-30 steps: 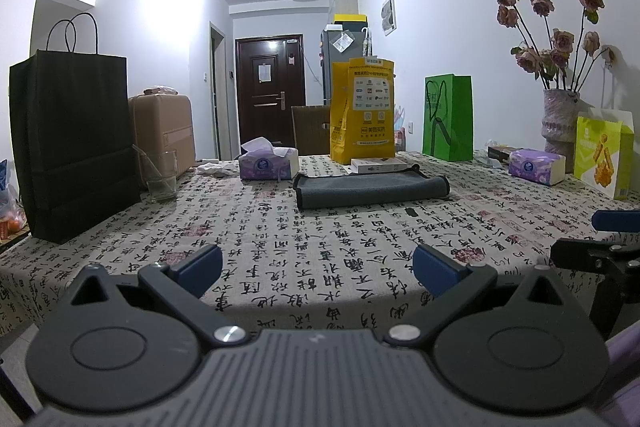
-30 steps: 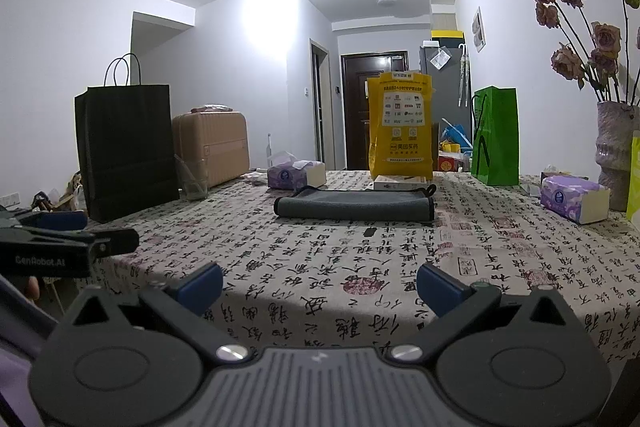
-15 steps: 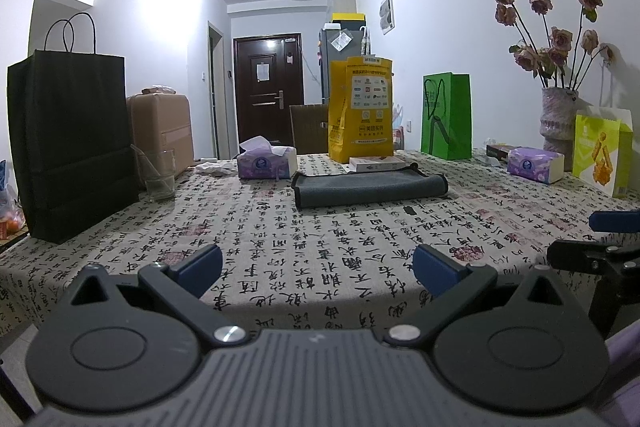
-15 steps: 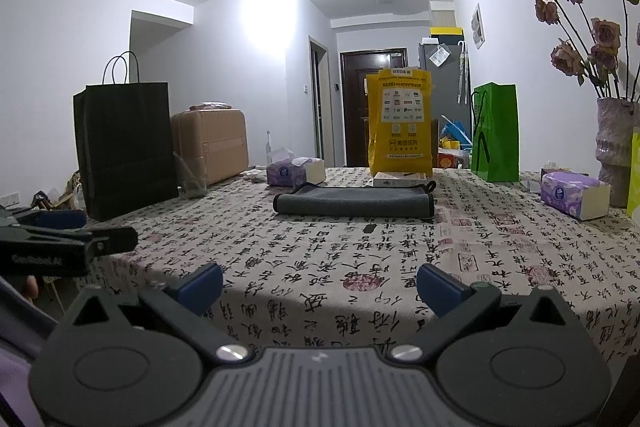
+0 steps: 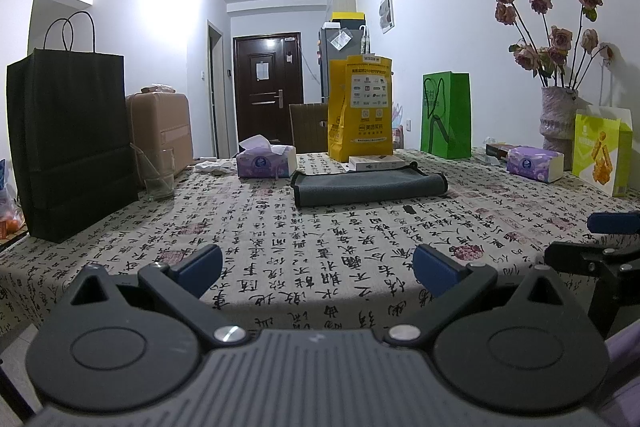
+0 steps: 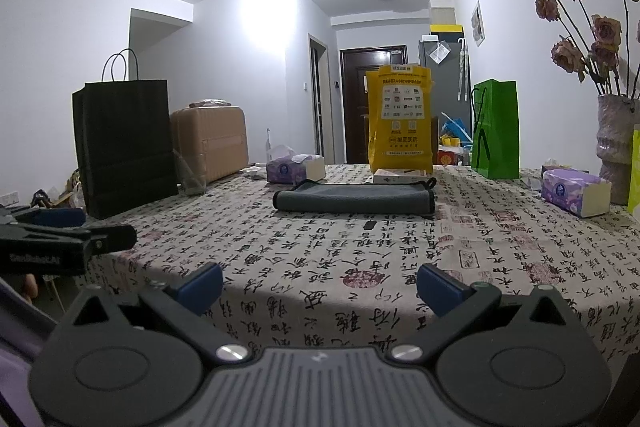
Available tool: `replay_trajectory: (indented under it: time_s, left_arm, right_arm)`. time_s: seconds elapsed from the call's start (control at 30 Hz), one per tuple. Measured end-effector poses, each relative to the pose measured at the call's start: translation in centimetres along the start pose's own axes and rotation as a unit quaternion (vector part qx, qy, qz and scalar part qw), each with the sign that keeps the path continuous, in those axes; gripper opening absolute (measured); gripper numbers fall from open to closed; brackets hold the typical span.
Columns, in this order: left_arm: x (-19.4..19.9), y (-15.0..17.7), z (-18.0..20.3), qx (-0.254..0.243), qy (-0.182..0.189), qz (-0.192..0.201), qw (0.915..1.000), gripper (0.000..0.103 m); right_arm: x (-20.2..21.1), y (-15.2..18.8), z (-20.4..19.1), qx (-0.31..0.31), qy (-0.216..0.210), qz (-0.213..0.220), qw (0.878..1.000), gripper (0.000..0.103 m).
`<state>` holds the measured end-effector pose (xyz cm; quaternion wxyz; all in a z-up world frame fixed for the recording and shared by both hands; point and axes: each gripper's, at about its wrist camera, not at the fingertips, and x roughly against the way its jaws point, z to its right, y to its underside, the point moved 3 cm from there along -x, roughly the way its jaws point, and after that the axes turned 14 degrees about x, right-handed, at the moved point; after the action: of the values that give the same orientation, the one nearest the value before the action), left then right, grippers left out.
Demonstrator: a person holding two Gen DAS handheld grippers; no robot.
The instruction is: Fold towel
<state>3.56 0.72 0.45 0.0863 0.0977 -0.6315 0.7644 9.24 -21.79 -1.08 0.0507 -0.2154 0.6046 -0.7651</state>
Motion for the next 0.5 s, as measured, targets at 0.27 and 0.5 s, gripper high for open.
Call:
replay_trajectory:
  time_s: [0.27,0.5]
  left_arm:
    - [-0.06,0.16,0.10,-0.001,0.000,-0.001,1.0000,0.103]
    - [-0.09,0.33,0.12,-0.001,0.000,-0.003,1.0000,0.103]
  right_arm:
    - [-0.24,0.12,-0.03,-0.002,-0.002,-0.006,1.000,0.103]
    - [-0.32,0.14,-0.07,-0.002,-0.002,-0.008,1.000,0.103]
